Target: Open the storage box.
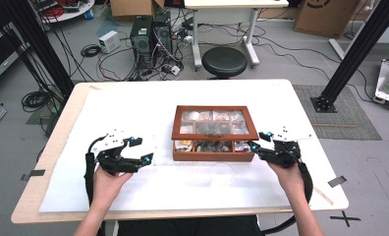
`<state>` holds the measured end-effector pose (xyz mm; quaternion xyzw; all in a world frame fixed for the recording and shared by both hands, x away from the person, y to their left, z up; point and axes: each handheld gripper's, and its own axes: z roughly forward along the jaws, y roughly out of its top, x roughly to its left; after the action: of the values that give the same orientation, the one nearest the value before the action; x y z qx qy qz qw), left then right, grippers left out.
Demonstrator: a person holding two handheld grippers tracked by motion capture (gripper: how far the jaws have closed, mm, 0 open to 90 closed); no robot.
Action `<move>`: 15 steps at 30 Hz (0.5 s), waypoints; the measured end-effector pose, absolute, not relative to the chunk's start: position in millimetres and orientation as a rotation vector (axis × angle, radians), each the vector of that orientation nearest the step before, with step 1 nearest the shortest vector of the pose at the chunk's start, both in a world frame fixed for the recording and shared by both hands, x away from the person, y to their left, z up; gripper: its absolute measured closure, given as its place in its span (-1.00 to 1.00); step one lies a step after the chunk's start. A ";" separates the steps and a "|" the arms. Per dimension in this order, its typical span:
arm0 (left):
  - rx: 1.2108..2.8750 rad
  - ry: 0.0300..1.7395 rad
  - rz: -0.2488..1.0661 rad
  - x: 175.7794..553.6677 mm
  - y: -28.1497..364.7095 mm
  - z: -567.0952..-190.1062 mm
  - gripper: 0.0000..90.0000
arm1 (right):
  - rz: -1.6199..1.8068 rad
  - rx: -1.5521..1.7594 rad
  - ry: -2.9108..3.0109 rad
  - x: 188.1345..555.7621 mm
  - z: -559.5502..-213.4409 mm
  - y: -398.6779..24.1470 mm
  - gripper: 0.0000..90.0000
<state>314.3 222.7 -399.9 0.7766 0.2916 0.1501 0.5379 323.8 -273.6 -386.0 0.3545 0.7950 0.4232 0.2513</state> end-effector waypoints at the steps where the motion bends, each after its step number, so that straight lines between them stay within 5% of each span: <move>1: 1.848 0.692 0.356 314.4 222.7 -399.9 -0.43 | 1.153 0.960 2.159 324.2 -384.8 -273.8 0.17; 15: 1.850 0.704 0.355 314.7 223.0 -400.0 -0.43 | 1.207 0.957 2.109 331.7 -369.4 -274.8 0.17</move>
<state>314.7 223.0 -400.0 0.7767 0.2955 0.1491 0.5359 331.7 -274.8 -369.4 0.3537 0.7794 0.4459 0.2619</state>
